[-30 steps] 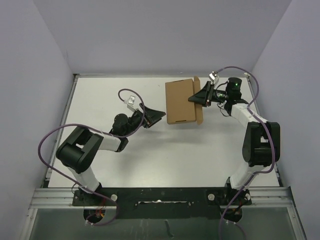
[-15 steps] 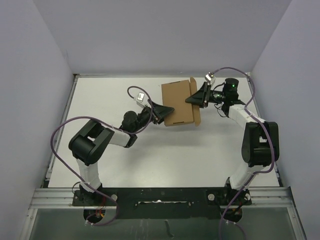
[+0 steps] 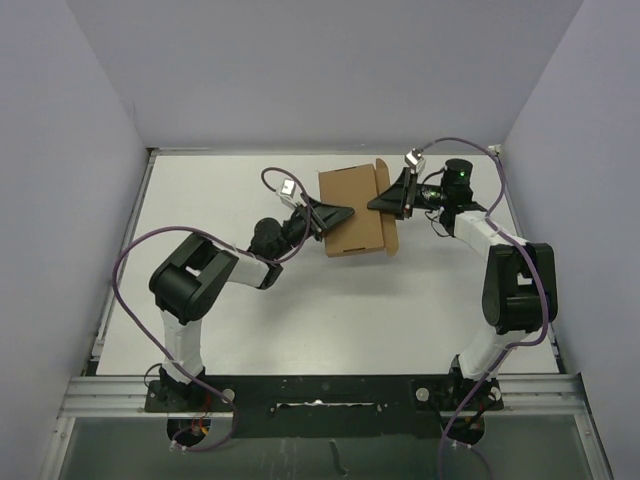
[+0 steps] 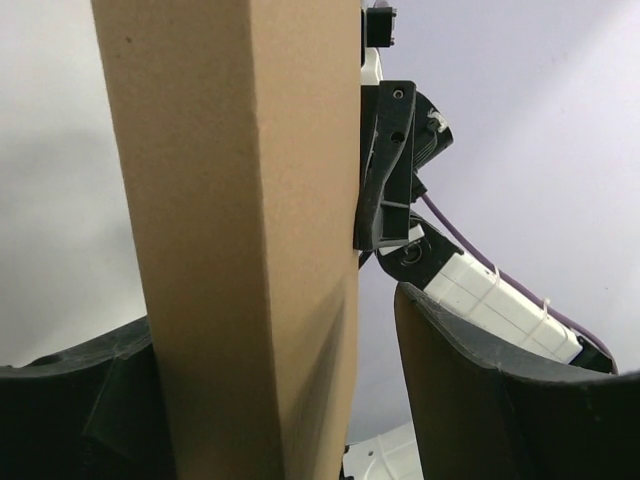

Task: Fold the paper box

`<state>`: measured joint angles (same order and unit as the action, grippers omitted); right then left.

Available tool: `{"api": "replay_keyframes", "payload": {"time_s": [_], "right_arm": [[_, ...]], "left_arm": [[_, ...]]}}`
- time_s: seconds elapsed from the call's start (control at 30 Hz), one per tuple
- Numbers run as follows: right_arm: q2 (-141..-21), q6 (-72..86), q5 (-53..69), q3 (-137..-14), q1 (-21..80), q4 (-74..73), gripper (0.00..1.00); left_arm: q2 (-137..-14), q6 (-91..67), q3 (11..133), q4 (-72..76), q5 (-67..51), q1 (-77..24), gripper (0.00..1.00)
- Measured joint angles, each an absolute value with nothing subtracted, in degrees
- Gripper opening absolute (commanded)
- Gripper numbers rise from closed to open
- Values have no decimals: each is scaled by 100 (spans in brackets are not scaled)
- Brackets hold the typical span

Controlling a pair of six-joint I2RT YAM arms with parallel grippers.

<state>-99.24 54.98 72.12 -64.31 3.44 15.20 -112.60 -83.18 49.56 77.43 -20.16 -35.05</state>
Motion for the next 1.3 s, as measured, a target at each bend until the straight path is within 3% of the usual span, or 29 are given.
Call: {"api": "replay_keyframes", "payload": {"time_s": [0.5,0.57,0.63,0.73,0.93,1.17,1.3], "right_arm": [[-9922,5424,7223,-6407,357,1664,40],[-9922,5422,7223,-6396,357,1662,40],[-9922,5404,7223,-6392,360,1643,40],[-9922,5400,7218,-6392,355,1623,37],[-9922,5507,7223,-6370,224,1669,35],[-9920,5649,7223,-6357,145,1761,34],[-9920,5684,7223,-6331,165,1796,34]], "left_arm": [[-11354,-8604,5063,7725,-2058,-3511,27],[-11371,-8639,5063,7732,-2084,-3505,33],[-11382,-8648,5063,7736,-2108,-3496,55],[-11384,-8661,5065,7741,-2161,-3476,74],[-11384,-8621,5009,7797,-2244,-3420,97],[-11384,-8543,4772,7839,-2320,-3321,97],[-11384,-8495,4755,7894,-2421,-3321,87]]}}
